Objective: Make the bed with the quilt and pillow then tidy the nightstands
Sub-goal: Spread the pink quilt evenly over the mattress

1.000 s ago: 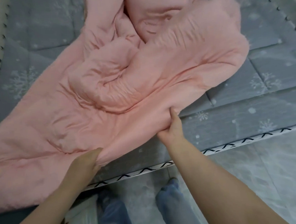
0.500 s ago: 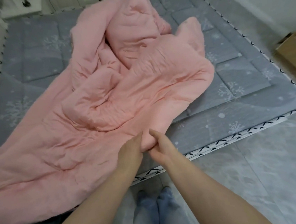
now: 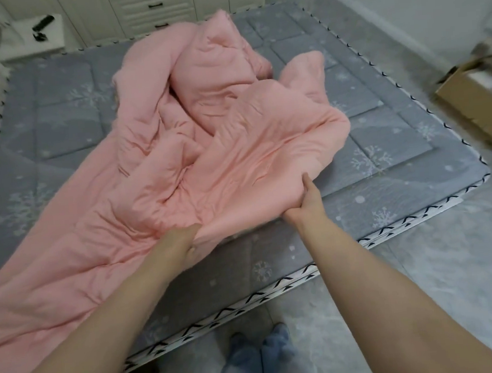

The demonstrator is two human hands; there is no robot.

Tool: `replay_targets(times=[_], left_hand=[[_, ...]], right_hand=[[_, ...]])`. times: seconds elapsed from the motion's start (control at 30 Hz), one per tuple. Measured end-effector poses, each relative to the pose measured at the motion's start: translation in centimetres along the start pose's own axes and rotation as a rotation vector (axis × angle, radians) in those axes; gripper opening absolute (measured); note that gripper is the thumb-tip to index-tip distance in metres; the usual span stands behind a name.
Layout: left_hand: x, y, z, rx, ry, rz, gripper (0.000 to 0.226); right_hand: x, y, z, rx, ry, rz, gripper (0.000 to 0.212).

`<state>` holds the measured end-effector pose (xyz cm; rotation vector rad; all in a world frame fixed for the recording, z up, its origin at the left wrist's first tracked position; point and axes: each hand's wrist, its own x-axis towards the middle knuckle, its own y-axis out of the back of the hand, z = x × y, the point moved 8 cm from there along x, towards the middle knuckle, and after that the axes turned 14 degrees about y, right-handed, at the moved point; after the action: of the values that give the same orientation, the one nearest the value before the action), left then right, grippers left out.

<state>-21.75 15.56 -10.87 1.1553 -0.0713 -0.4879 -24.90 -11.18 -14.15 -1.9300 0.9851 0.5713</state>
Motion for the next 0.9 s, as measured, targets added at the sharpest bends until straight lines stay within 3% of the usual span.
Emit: replay_targets(times=[0.1,0.2,0.33,0.43,0.53,0.67,0.7,0.8,0.9], left_hand=[[0.9,0.8,-1.1,-0.014,0.093,-0.064,0.059],[1.1,1.0,-1.3,0.143,0.198,-0.118,0.07],[0.6,1.0,6.2,0.163,-0.034,-0.027,0.098],[1.2,0.6,12.5,0.15,-0.076,0.055,0.109],[2.4,0.4,15.1,0.079,0.028,0.095,0.094],[3.4,0.9,16.4,0.027,0.019,0.134,0.043],[3.4,1.2,16.9,0.059,-0.019,0.149,0.041],[3.2,2.2,18.3,0.038,-0.105,0.152,0.067],[2.9,2.8,18.7,0.087,-0.166,0.183,0.055]], right_hand=[[-1.1,0.1,-0.5,-0.097,0.013,0.039,0.054],[-1.9,0.0,-1.1,-0.229,0.116,0.045,0.074],[-4.2,-1.8,-0.7,-0.297,0.118,-0.038,0.054],[-5.0,-2.6,0.2,-0.295,0.082,-0.09,0.058],[-5.7,-2.0,0.5,-0.26,0.055,-0.09,0.055],[-5.2,-0.6,-1.5,0.003,0.041,-0.058,0.03],[-4.9,-0.4,-2.0,0.066,0.031,-0.053,0.028],[-3.5,0.0,-3.1,0.184,-0.008,-0.037,0.037],[-1.3,0.8,-4.7,0.243,-0.011,-0.023,0.03]])
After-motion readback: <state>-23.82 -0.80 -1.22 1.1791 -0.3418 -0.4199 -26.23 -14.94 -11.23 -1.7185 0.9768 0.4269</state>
